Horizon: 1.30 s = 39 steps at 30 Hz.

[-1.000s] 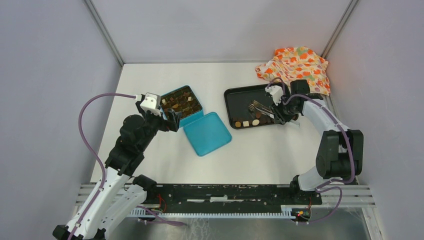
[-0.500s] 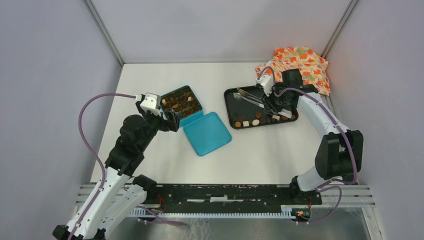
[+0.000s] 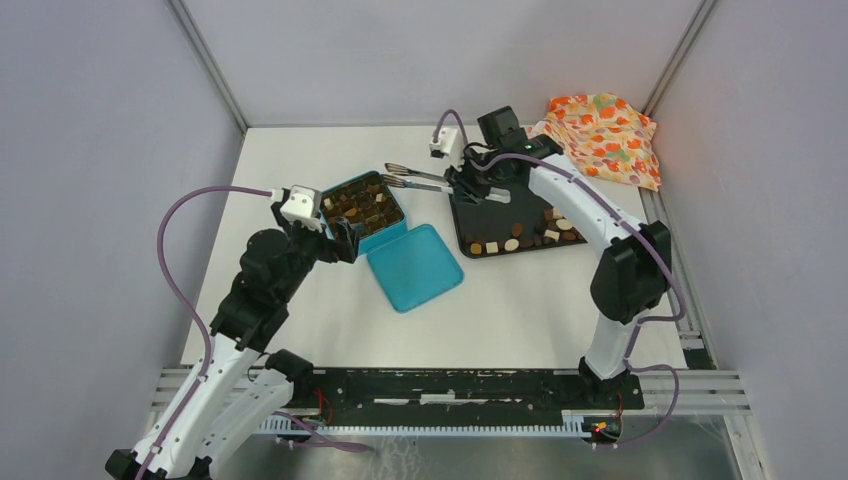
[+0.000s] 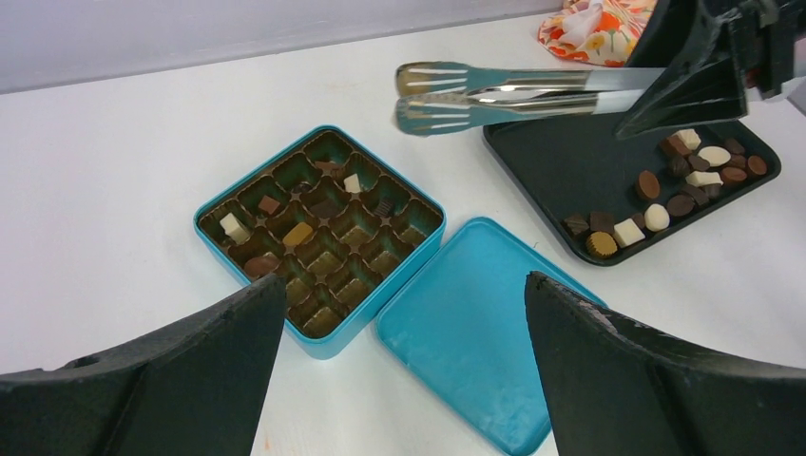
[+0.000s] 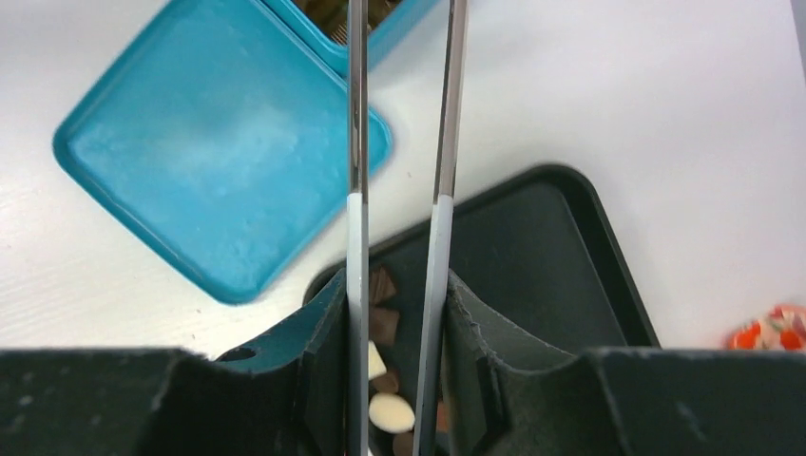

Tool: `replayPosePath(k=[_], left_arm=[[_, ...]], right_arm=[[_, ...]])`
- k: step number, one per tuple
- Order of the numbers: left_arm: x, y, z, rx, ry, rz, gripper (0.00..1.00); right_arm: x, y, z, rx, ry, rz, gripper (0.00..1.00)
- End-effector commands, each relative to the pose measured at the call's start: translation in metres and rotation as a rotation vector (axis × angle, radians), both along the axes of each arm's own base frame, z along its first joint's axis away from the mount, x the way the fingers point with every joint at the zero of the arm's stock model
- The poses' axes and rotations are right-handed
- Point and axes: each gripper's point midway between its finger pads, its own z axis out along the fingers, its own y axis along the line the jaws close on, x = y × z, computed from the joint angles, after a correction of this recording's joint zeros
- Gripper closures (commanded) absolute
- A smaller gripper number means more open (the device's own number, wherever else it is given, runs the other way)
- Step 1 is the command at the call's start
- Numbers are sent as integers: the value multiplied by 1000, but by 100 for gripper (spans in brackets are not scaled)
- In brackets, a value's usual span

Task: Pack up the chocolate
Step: Place the fake chocolate in the packing box.

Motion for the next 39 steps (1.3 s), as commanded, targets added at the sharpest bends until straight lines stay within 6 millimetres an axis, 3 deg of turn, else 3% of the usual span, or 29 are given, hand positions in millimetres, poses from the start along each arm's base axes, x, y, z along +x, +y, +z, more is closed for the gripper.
replayPosePath(k=[1, 7, 13, 22, 39], left_arm=[[2, 3, 8, -8, -21, 17, 0], [2, 3, 8, -8, -22, 18, 0], [2, 3, 8, -8, -23, 16, 0], [2, 3, 9, -10, -24, 17, 0], [2, 3, 9, -9, -24, 18, 0]], right_arm=[[0, 39, 13, 24, -23, 53, 90], [-10, 71, -12, -28, -3, 105, 89], [-8, 84, -31, -70, 10, 100, 86], [-1, 85, -46, -111, 9, 65, 79], [5, 86, -51, -126, 7, 48, 61]])
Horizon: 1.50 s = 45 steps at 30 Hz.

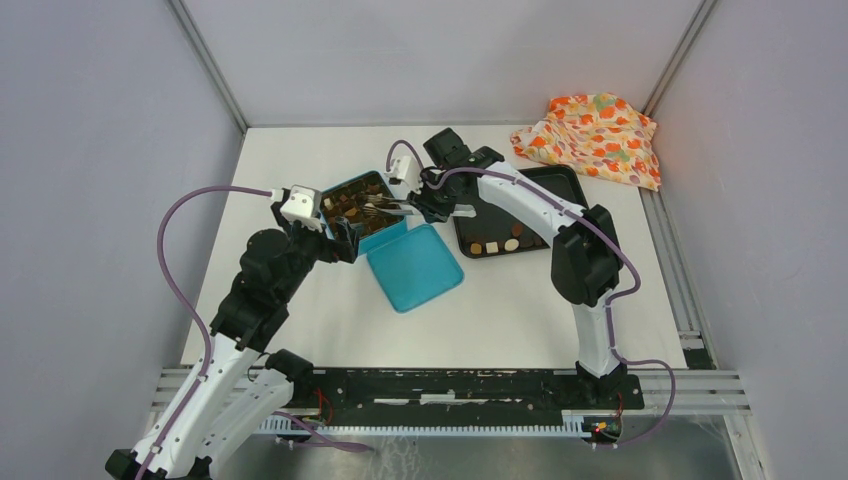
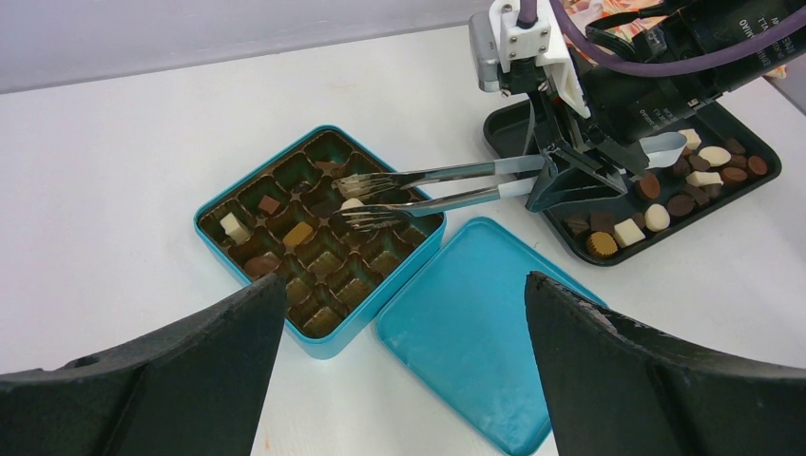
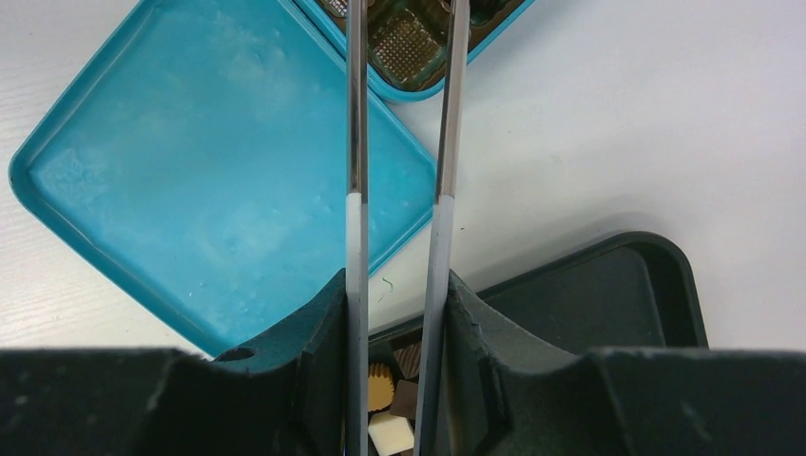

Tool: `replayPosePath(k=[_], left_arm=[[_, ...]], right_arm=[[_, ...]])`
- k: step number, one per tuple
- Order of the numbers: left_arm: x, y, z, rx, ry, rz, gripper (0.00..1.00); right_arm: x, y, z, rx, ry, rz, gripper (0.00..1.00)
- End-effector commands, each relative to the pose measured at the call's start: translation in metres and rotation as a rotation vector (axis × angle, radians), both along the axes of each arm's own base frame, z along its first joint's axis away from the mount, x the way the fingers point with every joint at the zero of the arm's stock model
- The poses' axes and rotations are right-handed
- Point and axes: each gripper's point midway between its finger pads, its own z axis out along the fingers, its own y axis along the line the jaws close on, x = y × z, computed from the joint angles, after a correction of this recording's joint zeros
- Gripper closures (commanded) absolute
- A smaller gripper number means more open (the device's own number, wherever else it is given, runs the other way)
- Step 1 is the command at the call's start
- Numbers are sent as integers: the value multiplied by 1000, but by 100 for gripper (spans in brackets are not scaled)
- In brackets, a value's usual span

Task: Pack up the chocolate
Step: Place the fake chocolate in the packing box.

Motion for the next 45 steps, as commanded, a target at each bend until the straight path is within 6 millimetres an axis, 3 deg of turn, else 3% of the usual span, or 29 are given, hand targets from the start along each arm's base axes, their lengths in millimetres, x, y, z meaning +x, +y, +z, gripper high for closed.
replayPosePath(k=[1, 15, 30, 39, 45], left_arm=[[2, 3, 9, -9, -24, 16, 0], [2, 4, 9, -10, -24, 18, 0], [1, 4, 10, -10, -27, 20, 0], [1, 5, 9, -8, -27, 24, 0], [1, 5, 10, -9, -30, 26, 0]], right_arm=[[13, 12, 17, 40, -57, -14, 60], [11, 11, 28, 48, -73, -8, 56], [-13, -7, 53, 71, -102, 17, 57], [-24, -33, 62, 85, -118, 2, 57], [-34, -70, 50, 108, -101, -51, 57]])
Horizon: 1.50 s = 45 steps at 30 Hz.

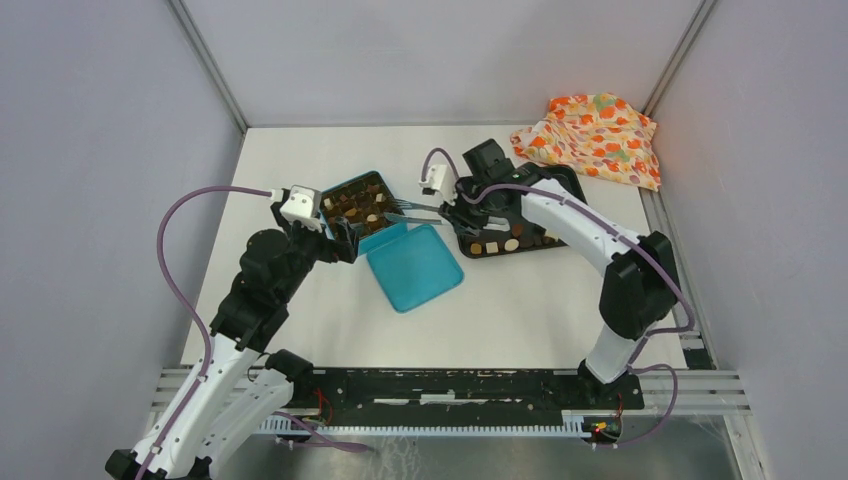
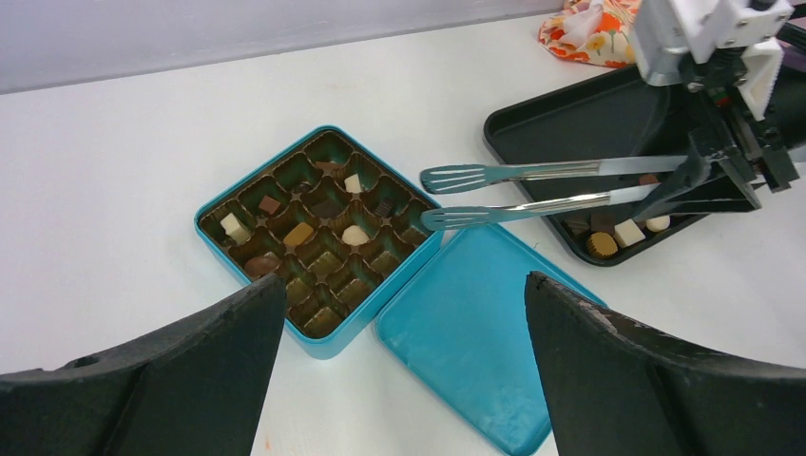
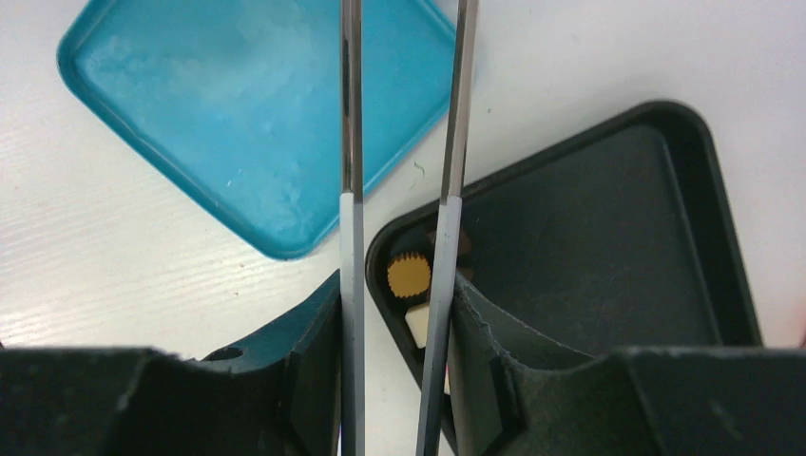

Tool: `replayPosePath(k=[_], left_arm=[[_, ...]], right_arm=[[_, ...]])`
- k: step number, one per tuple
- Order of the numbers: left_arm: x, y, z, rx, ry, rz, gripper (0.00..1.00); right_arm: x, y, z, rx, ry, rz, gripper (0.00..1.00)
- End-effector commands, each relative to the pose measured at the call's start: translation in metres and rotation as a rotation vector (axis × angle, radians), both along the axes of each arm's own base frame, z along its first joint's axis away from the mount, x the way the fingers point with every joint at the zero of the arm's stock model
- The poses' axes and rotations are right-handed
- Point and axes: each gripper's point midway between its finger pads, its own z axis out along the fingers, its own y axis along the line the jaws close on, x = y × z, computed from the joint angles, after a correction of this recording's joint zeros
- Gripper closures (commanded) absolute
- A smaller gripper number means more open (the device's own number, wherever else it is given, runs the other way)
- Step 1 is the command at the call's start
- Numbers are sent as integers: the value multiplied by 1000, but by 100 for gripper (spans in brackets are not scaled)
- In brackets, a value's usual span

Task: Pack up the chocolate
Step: Place the fake chocolate in the packing box, then pick up the fake chocolate from the plate.

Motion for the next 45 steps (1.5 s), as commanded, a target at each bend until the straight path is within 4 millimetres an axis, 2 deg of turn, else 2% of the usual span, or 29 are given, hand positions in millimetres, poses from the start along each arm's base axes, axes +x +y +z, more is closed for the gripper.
replayPosePath(k=[1, 10, 24, 25, 35, 41, 45], left_arm=[[1, 5, 10, -8, -29, 23, 0], [3, 3, 7, -5, -17, 17, 0], [7, 0, -2, 8, 12, 14, 0], [7, 1, -2, 9, 11, 16, 0], [8, -2, -5, 12, 24, 6, 0], [8, -3, -6, 11, 27, 1, 0], [7, -4, -3, 6, 18, -4, 0]], right_arm=[[3, -24, 22, 92, -72, -40, 57], [5, -95, 16, 193, -49, -195, 57], [-8, -184, 7, 350, -61, -402, 56], [-7, -196, 6, 349, -67, -437, 56], [-10, -273, 2, 284, -149, -665, 56], [-11, -306, -10, 170, -178, -779, 56], [-13, -319, -19, 114, -178, -824, 56]])
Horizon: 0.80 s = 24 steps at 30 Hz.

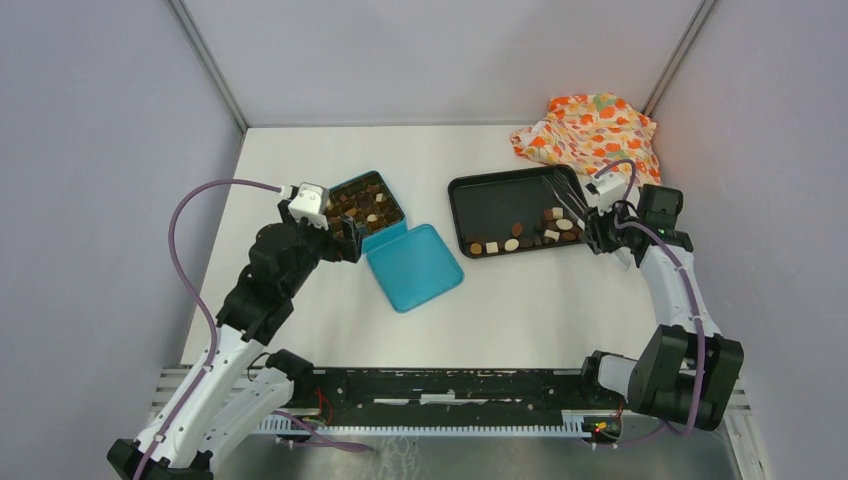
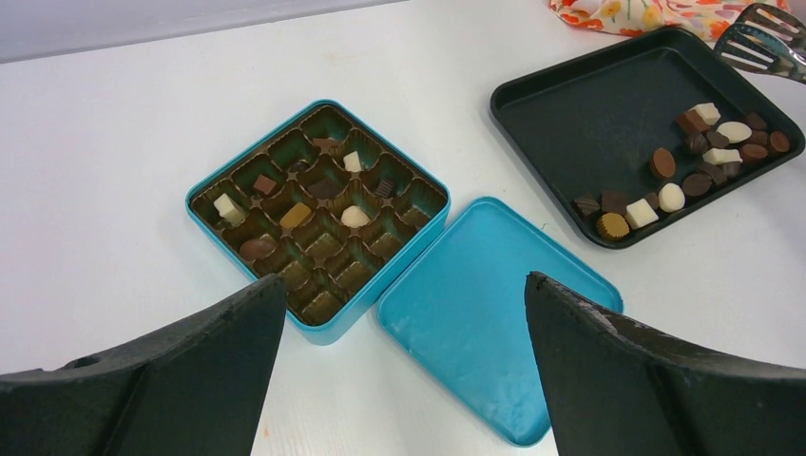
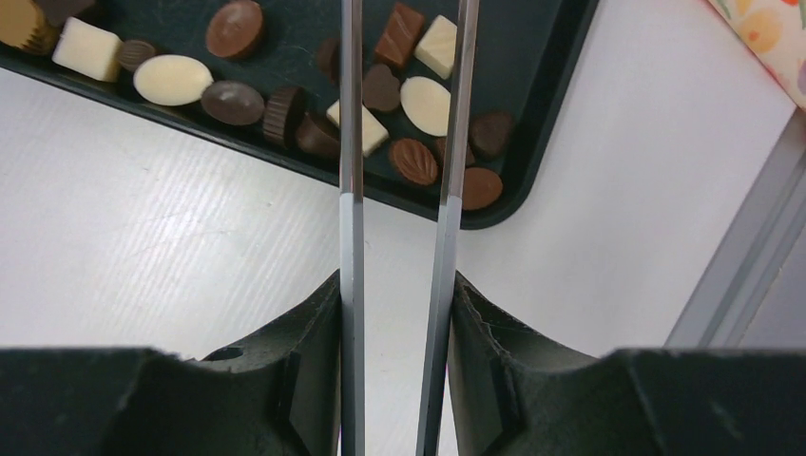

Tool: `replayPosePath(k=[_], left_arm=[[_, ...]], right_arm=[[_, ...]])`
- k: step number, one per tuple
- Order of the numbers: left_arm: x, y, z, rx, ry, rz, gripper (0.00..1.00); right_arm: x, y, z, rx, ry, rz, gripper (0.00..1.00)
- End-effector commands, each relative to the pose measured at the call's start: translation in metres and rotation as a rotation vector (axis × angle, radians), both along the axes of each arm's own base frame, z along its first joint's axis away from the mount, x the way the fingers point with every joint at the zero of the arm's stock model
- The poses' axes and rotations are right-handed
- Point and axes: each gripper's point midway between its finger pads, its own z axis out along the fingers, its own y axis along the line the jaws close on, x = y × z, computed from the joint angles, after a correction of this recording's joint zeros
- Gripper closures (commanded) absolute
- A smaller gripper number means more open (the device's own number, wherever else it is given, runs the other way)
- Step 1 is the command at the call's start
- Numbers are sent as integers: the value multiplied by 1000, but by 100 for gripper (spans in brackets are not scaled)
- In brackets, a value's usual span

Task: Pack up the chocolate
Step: Pick up the fake chocolate from the plate.

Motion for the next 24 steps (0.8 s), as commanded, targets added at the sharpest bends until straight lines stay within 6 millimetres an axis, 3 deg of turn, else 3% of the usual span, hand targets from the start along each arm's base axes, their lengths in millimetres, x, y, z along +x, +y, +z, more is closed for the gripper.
replayPosePath(k=[1, 17, 24], left_arm=[[1, 0, 13, -20, -38, -2, 0], [1, -7, 10, -24, -24, -37, 0], [1, -8, 10, -24, -23, -39, 0]], right_arm=[[8, -22, 4, -99, -42, -61, 56], [-4, -42, -22, -186, 65, -113, 57], [-7, -40, -29, -177, 98, -92, 57]])
